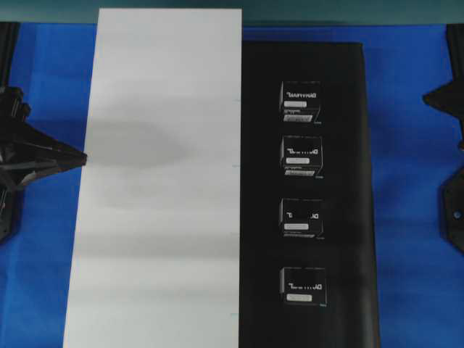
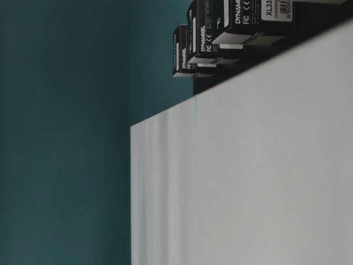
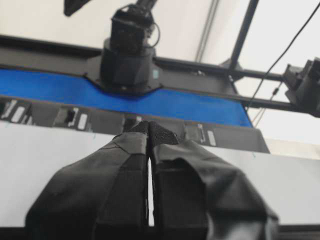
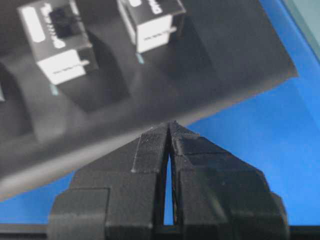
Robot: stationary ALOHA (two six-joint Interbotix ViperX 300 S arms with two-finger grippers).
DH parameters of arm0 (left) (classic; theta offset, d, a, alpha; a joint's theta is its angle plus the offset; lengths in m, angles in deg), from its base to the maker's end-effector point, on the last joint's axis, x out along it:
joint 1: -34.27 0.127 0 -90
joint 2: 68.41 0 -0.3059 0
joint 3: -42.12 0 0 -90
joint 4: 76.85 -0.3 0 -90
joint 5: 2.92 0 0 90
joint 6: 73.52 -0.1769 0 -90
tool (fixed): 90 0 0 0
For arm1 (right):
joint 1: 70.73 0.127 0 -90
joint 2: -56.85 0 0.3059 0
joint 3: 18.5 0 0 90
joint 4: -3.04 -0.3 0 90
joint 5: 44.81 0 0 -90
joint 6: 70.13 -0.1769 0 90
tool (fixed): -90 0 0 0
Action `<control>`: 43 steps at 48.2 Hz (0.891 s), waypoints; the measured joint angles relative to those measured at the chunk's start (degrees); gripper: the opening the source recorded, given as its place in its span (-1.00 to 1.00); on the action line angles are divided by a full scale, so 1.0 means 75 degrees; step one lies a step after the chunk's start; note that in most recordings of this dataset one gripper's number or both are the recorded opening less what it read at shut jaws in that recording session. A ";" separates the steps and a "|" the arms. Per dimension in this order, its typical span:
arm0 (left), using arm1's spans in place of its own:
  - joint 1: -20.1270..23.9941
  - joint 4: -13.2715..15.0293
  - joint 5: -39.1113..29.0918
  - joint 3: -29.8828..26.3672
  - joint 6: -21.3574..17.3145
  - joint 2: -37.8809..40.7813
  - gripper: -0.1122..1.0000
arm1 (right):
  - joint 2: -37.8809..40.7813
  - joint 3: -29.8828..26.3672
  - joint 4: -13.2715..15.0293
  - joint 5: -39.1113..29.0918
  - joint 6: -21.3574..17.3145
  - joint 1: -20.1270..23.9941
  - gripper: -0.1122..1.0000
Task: Place the box from the black base onto the white base.
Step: 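Raise the right gripper and move it toward the top black box, then lower the open right gripper over the top DYNAMIXEL box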
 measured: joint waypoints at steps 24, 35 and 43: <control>0.0000 0.0000 -0.0281 -0.0176 0.0082 -0.0023 -0.80 | 0.1512 -0.0445 -0.2895 0.0223 0.3152 -0.2098 -0.52; 0.0000 0.0000 -0.0305 -0.0188 0.0352 -0.0070 -0.80 | 0.2273 -0.0504 -0.5578 -0.0574 0.5883 -0.3211 -0.51; 0.0000 0.0000 -0.0316 -0.0188 0.0352 -0.0094 -0.80 | 0.3012 -0.0574 -0.6504 -0.1395 0.7406 -0.4172 -0.51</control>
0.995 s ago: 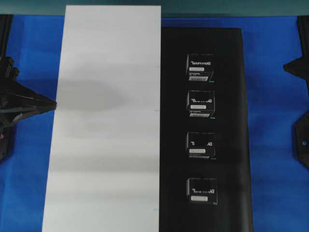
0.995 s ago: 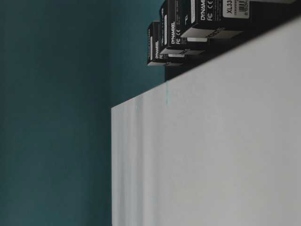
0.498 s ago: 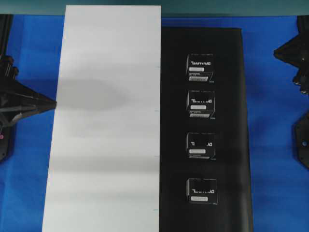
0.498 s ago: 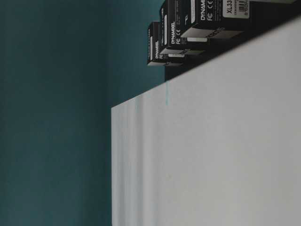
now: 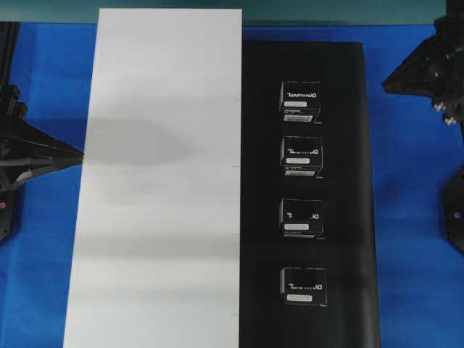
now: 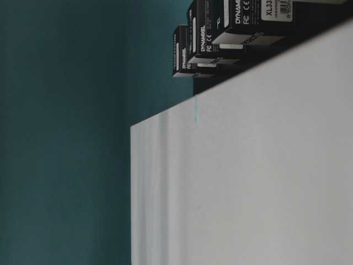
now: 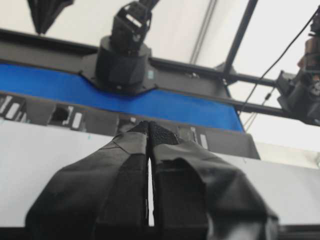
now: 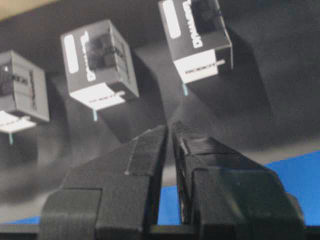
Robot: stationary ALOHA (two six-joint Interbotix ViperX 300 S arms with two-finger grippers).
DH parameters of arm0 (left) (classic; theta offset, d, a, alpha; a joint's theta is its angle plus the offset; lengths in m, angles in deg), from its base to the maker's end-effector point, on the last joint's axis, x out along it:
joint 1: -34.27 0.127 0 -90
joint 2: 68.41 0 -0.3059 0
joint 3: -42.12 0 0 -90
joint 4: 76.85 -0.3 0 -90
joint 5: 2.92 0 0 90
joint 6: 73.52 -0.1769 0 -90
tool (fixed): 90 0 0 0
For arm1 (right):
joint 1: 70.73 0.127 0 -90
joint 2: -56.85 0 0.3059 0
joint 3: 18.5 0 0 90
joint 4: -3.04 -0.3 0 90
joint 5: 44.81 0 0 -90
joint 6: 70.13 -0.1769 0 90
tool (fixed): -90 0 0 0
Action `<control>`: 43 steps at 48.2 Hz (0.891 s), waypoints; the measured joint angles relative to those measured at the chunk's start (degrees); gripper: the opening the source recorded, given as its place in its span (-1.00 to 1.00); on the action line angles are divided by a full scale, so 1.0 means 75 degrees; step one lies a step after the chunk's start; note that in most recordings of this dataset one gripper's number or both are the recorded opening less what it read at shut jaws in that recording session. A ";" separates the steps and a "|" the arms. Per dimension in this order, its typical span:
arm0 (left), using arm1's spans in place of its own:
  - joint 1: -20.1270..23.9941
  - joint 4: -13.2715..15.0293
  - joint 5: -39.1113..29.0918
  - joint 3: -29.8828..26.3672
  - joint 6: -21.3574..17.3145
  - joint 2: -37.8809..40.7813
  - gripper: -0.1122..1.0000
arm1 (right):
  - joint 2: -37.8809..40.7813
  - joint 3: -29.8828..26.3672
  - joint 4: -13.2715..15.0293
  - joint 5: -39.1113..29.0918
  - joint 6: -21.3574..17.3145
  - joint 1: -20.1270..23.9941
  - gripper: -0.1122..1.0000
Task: Place the box from the black base onto the white base.
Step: 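Lower the open right gripper over the top DYNAMIXEL box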
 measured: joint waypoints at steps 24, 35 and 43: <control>0.0000 0.0012 0.0000 -0.0023 0.0012 0.0035 -0.80 | 0.1758 -0.0680 -0.0188 -0.0117 0.1078 -0.0176 -0.51; 0.0000 0.0000 0.0000 -0.0023 0.0012 0.0059 -0.80 | 0.1734 -0.0516 -0.0305 0.0305 0.1676 0.0000 -0.41; 0.0000 0.0012 0.0000 -0.0023 0.0012 0.0059 -0.80 | 0.1770 -0.0293 -0.0328 0.0844 0.1922 0.0293 -0.12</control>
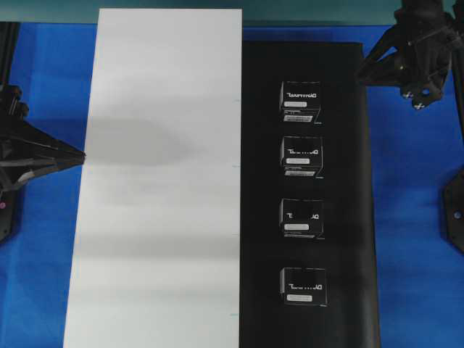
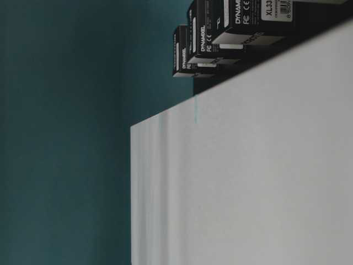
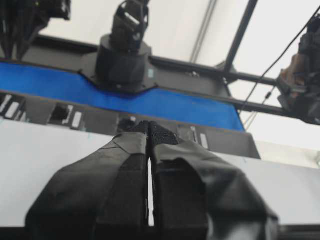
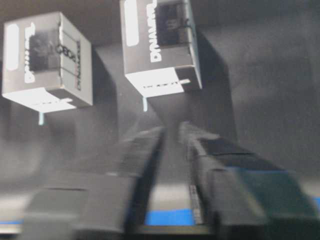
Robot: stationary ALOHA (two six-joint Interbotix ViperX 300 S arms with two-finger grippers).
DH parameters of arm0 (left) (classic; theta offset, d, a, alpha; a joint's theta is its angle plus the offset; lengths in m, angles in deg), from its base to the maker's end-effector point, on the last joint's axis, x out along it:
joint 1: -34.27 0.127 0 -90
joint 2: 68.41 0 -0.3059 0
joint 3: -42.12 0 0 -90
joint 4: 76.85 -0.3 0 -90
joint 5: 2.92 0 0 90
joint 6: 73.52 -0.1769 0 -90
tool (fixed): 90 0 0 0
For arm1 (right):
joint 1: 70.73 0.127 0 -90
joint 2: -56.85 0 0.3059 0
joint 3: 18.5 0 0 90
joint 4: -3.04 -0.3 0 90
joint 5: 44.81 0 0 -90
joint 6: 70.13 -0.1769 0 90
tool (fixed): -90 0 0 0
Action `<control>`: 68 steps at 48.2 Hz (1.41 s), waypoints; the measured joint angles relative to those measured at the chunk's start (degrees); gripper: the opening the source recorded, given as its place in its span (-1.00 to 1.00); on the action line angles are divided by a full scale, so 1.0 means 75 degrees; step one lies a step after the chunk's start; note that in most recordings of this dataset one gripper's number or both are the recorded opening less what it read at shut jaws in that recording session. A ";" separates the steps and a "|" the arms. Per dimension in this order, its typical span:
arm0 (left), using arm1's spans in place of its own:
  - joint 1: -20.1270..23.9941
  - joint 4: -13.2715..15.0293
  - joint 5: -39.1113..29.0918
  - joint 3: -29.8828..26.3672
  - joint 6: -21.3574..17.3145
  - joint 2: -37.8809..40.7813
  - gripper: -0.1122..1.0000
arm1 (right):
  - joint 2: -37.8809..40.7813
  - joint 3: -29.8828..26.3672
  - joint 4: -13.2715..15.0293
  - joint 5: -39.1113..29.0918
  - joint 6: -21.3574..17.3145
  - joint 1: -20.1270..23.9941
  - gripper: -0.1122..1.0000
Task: Place the box from the black base onto the white base.
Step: 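Lower the open right gripper over the top DYNAMIXEL box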
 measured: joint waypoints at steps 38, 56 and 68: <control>0.0000 0.0000 0.0117 -0.0047 0.0082 0.0129 -0.80 | 0.0059 0.0773 -0.0012 0.2414 0.0281 0.1559 0.99; 0.0000 -0.0012 0.0211 -0.0082 0.0410 0.0469 -0.80 | 0.0480 0.0750 -0.0023 0.2965 0.0281 0.1699 0.99; 0.0000 -0.0012 0.0199 -0.0082 0.0445 0.0586 -0.80 | 0.0691 0.0574 -0.0023 0.3047 0.0293 0.1793 0.99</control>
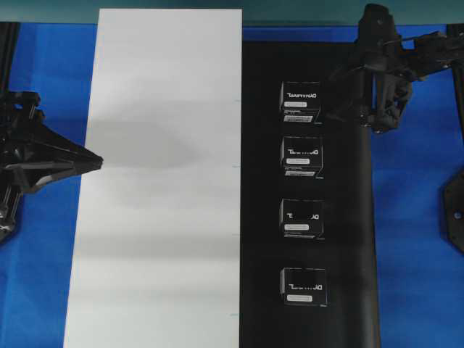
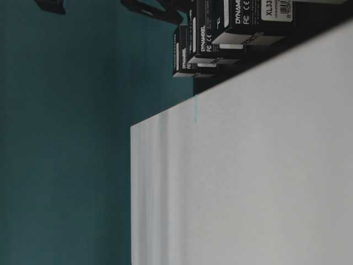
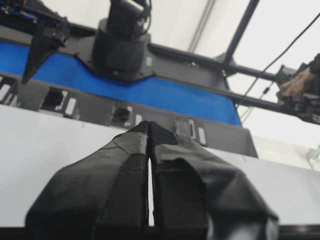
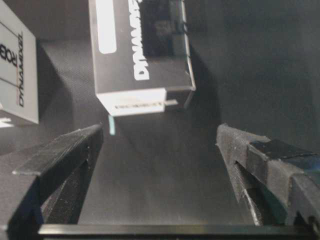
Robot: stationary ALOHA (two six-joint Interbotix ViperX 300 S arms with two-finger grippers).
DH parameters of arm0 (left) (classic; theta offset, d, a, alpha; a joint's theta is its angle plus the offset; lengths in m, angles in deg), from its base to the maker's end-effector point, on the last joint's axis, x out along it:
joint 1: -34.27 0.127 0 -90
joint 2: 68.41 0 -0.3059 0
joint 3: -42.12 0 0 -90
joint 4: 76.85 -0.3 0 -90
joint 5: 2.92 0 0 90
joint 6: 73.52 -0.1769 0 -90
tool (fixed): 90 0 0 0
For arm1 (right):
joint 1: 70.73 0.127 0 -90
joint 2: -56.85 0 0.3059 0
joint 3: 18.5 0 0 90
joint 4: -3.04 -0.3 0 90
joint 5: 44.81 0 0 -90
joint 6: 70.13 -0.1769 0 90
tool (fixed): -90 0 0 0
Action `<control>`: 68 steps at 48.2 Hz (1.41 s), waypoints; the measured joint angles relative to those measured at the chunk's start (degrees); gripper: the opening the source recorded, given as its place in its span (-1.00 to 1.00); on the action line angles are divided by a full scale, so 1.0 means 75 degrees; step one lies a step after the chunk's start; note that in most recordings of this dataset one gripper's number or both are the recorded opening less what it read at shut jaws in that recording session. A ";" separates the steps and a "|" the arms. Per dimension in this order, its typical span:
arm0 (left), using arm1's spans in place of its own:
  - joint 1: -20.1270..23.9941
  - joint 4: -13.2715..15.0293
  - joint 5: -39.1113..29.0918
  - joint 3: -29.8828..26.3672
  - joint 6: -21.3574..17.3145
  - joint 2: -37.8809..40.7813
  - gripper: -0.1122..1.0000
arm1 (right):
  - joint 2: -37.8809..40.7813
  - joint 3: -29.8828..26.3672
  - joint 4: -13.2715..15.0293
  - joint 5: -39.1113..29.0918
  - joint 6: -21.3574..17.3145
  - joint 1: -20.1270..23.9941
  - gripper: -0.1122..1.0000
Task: Place the box from the black base onto the white base.
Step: 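Lower the open right gripper over the top DYNAMIXEL box, then close the right gripper around the top black box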
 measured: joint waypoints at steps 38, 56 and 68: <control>0.0000 0.0000 -0.0012 0.0000 0.0000 -0.0082 -0.80 | 0.0480 -0.0352 -0.0012 0.0094 0.0000 0.0375 0.99; 0.0000 0.0000 -0.0012 0.0000 0.0000 -0.0059 -0.80 | 0.0902 -0.0621 -0.0012 0.0316 0.0000 0.0645 0.99; 0.0000 0.0012 -0.0012 -0.0012 0.0000 -0.0047 -0.80 | 0.1242 -0.0844 -0.0012 0.0398 -0.0012 0.0750 0.99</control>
